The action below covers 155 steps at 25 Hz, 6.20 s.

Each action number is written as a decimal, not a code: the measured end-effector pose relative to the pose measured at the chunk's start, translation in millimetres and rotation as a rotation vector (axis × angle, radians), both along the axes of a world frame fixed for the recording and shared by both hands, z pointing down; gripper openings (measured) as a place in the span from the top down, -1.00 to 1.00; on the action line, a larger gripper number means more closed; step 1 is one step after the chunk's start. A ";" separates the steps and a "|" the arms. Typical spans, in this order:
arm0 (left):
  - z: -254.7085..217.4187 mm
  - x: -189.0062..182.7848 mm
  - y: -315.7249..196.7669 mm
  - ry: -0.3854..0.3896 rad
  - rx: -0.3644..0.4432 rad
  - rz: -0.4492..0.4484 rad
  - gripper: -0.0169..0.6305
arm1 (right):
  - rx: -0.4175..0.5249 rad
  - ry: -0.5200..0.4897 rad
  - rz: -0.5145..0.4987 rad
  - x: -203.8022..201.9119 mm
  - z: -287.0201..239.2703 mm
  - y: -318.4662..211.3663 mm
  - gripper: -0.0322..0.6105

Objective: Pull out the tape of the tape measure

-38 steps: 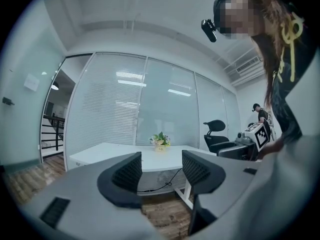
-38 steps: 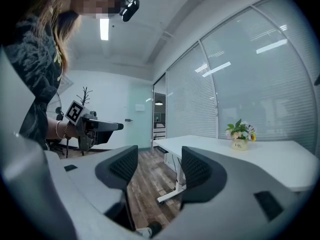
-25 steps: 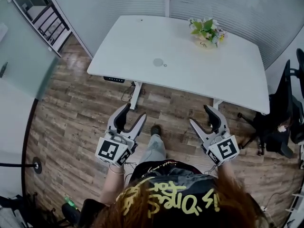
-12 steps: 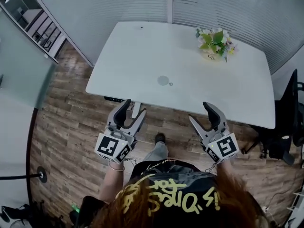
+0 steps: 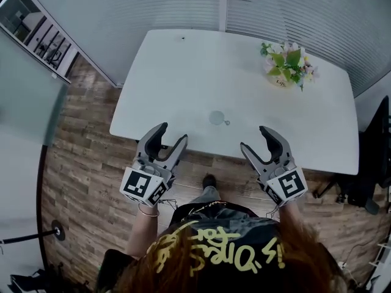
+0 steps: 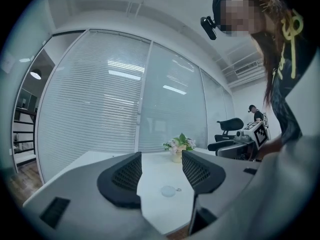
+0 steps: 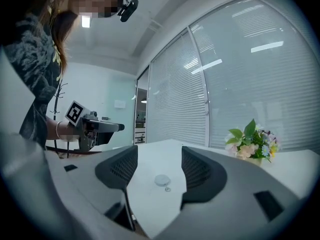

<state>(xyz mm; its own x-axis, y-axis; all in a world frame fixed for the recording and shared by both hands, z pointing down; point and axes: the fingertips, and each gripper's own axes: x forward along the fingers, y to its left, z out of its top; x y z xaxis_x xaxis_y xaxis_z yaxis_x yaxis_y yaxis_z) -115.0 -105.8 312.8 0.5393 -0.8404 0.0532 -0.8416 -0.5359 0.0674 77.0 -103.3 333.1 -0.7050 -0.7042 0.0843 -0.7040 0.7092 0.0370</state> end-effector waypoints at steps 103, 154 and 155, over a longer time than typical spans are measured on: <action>56.1 9.2 -57.8 0.029 -0.156 0.134 0.18 | -0.290 0.478 -0.243 -105.3 139.1 -91.4 0.24; 70.7 41.2 -78.6 0.441 -0.511 0.411 0.34 | 0.213 0.569 -0.405 -135.3 42.3 -61.1 0.24; 70.6 41.1 -78.1 0.441 -0.511 0.413 0.34 | 0.214 0.572 -0.406 -135.8 42.0 -60.5 0.24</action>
